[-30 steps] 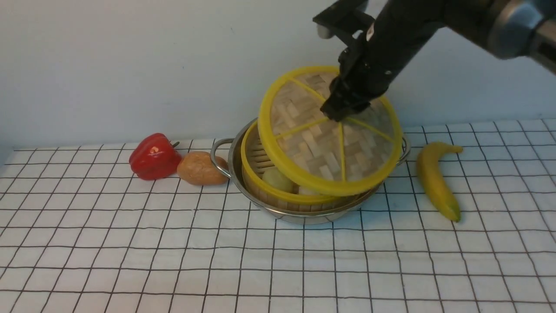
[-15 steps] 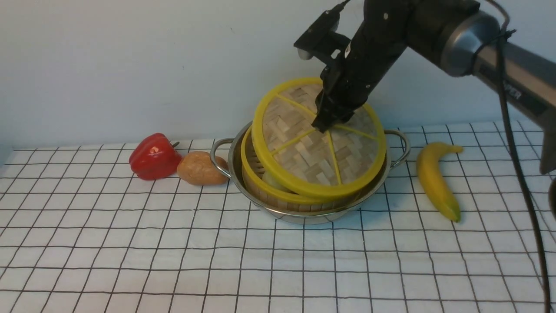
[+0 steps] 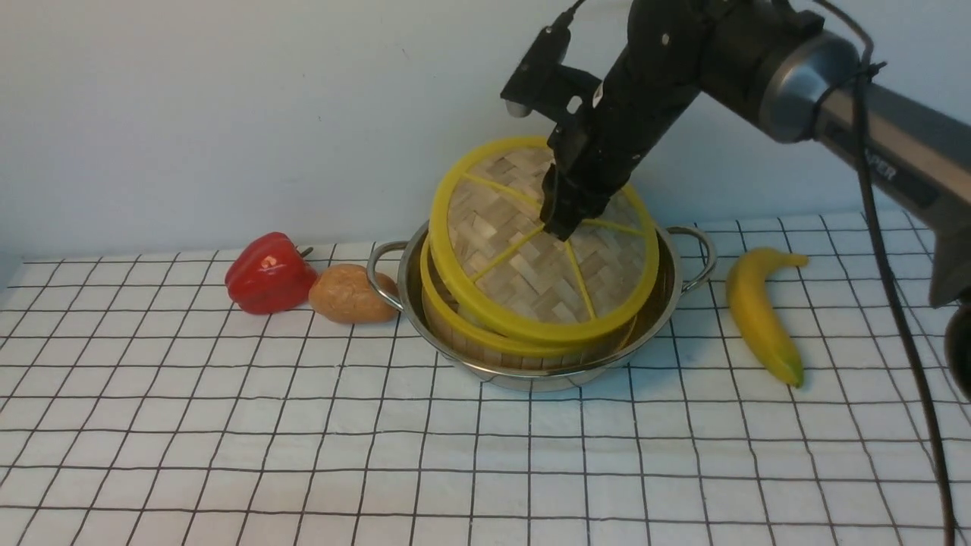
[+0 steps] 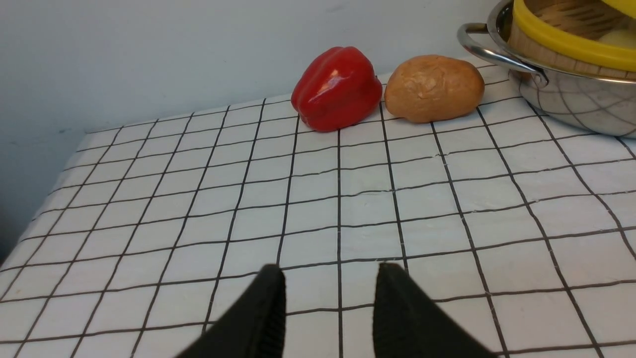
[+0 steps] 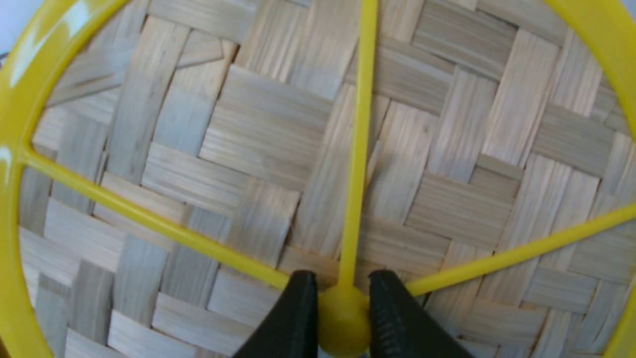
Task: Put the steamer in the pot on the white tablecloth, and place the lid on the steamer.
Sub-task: 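Place the bamboo steamer lid onto the steamer basket in the pot with the right gripper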
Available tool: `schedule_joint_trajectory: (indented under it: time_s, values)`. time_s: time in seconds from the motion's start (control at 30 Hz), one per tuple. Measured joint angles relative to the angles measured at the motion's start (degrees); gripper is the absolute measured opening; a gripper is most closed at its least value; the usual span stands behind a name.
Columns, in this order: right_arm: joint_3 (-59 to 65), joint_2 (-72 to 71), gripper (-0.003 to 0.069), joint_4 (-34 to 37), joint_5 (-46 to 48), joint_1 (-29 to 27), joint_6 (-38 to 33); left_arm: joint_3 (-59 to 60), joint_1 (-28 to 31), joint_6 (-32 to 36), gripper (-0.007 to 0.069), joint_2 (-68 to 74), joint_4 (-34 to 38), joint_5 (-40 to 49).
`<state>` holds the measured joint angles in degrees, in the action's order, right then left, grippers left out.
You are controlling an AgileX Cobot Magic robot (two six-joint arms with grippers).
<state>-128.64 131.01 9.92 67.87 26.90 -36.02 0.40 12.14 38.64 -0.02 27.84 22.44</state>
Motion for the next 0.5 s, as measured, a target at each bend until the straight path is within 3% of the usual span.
schedule_joint_trajectory:
  time_s: [0.5]
  values:
    - [0.0,3.3,0.0146,0.4,-6.1,1.8,-3.3,0.0,0.0,0.0,0.0243,0.0,0.0,0.0]
